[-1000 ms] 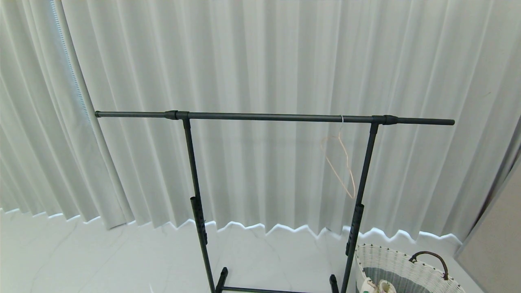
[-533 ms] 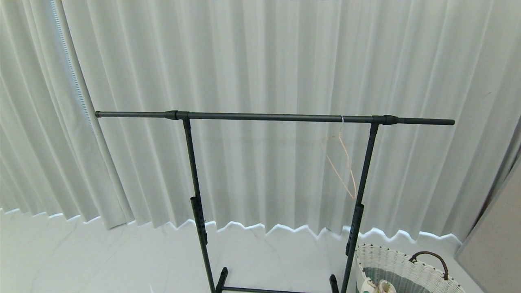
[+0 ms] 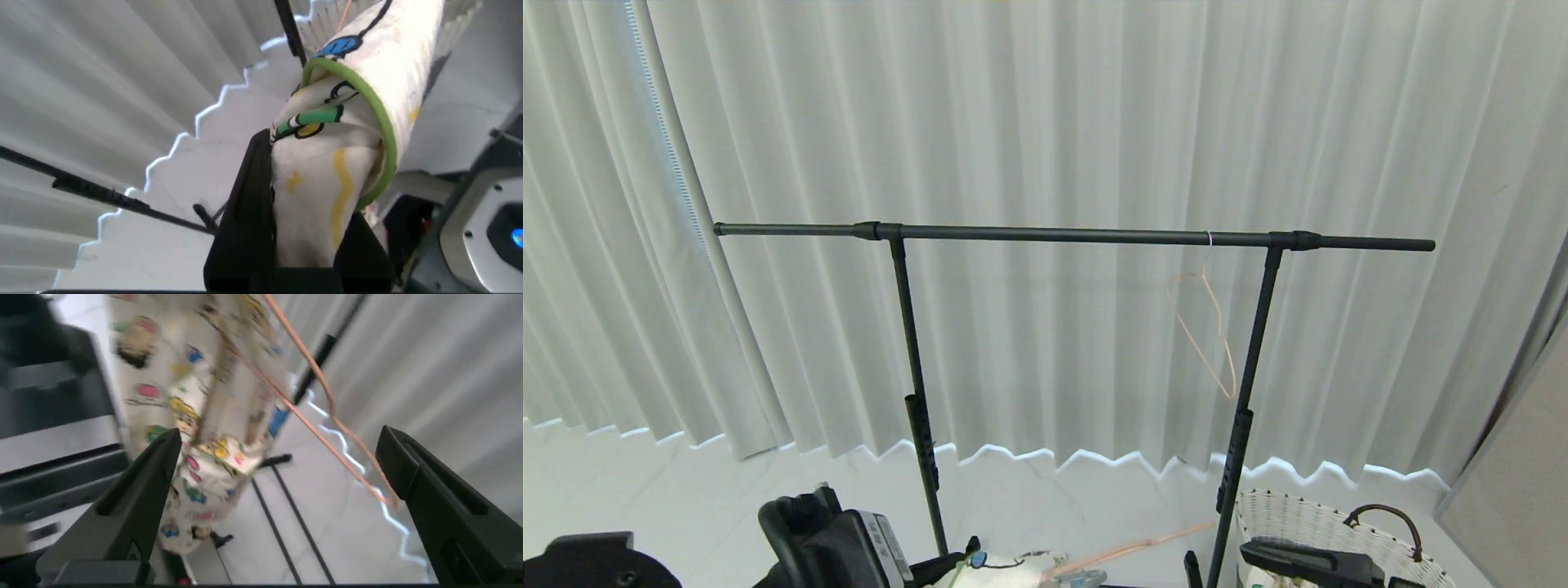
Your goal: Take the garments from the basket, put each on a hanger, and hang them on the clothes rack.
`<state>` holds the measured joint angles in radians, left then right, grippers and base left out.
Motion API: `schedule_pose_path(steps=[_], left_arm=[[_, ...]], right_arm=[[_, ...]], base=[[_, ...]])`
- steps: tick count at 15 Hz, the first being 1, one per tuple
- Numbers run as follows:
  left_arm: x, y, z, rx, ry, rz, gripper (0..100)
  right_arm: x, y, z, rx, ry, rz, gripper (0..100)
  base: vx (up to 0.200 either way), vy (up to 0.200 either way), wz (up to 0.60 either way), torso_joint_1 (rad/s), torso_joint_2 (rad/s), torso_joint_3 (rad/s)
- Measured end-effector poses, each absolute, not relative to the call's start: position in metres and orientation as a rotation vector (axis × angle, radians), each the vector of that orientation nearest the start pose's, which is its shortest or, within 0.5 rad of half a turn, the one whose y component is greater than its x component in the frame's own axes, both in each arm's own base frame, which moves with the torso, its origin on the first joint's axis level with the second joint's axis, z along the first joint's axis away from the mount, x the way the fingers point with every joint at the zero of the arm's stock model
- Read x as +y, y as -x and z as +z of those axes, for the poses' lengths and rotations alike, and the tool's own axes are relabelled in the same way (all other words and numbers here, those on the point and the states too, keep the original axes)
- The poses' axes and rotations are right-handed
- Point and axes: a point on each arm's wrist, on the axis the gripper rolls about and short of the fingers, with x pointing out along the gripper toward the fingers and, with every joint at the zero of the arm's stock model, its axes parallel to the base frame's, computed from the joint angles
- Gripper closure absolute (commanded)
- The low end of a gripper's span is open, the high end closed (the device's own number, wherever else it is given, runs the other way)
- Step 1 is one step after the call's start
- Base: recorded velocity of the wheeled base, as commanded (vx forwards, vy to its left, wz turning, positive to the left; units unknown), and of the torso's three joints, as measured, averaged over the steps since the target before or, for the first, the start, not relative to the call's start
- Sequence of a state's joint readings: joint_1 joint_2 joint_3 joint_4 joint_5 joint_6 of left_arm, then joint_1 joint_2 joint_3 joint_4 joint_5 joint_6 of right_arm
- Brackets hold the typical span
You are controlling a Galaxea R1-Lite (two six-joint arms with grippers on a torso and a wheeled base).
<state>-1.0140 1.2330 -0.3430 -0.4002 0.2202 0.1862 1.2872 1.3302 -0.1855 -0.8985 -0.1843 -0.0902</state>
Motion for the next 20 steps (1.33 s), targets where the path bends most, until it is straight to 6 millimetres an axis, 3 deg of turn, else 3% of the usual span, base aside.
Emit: schedule_pose_path(steps=[6, 10, 15, 20], left_arm=[[-0.139, -0.111, 0.187, 0.208, -0.356, -0.706, 100], [-0.147, -0.122, 0.212, 0.146, -0.291, -0.679, 100], [-0.152, -0.126, 0.220, 0.127, -0.277, -0.677, 100], [-0.153, -0.126, 0.222, 0.123, -0.274, -0.678, 100]], right_arm=[[0.169, -0.069, 0.137, 0.253, 0.115, 1.005, 0], [0.205, -0.094, 0.143, 0.265, 0.068, 0.952, 0], [0.256, -0.156, 0.152, 0.229, -0.024, 0.750, 0], [0.268, -0.187, 0.124, 0.266, 0.021, 0.543, 0]], base=[[0.000, 0.000, 0.00, 0.000, 0.00, 0.000], [0.000, 0.000, 0.00, 0.000, 0.00, 0.000], [0.000, 0.000, 0.00, 0.000, 0.00, 0.000], [0.000, 0.000, 0.00, 0.000, 0.00, 0.000]])
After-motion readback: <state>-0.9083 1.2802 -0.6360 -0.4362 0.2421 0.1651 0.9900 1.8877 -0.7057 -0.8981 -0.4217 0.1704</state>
